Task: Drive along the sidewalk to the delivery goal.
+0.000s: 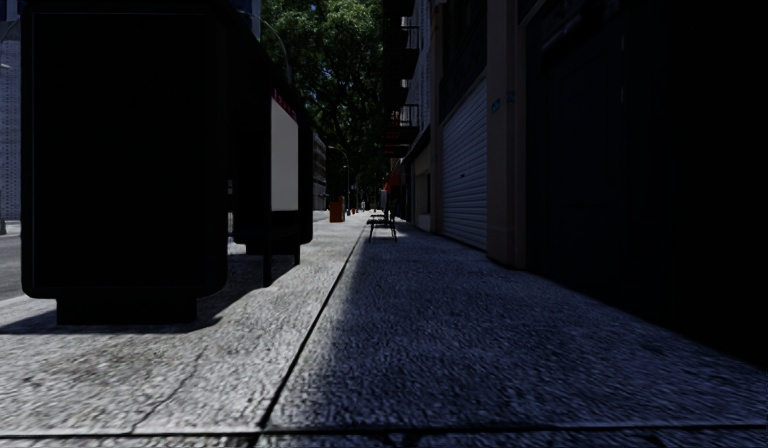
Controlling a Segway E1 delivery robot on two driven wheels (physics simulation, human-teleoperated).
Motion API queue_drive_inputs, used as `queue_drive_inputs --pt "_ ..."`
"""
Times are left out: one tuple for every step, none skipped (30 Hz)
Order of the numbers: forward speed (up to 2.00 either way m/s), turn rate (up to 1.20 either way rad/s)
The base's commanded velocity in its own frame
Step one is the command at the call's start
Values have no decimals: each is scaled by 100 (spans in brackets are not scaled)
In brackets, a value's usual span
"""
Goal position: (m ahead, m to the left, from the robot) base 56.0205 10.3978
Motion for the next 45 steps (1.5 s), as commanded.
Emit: queue_drive_inputs --pt "200 0" --pt "200 0" --pt "200 0" --pt "200 0" --pt "200 0" --pt "200 0" --pt "200 0" --pt "200 0" --pt "200 0" --pt "200 0" --pt "200 0" --pt "200 0" --pt "200 0" --pt "200 0" --pt "200 0" --pt "200 0" --pt "200 0" --pt "200 0" --pt "200 0" --pt "200 0" --pt "200 0" --pt "200 0" --pt "200 0" --pt "200 0" --pt "200 0" --pt "200 0" --pt "200 0" --pt "200 0" --pt "200 0" --pt "200 0" --pt "200 0" --pt "200 0" --pt "200 0" --pt "200 0" --pt "200 0" --pt "200 0" --pt "200 0" --pt "200 0" --pt "200 0" --pt "200 0" --pt "200 0" --pt "200 0" --pt "200 0" --pt "200 0" --pt "200 0"
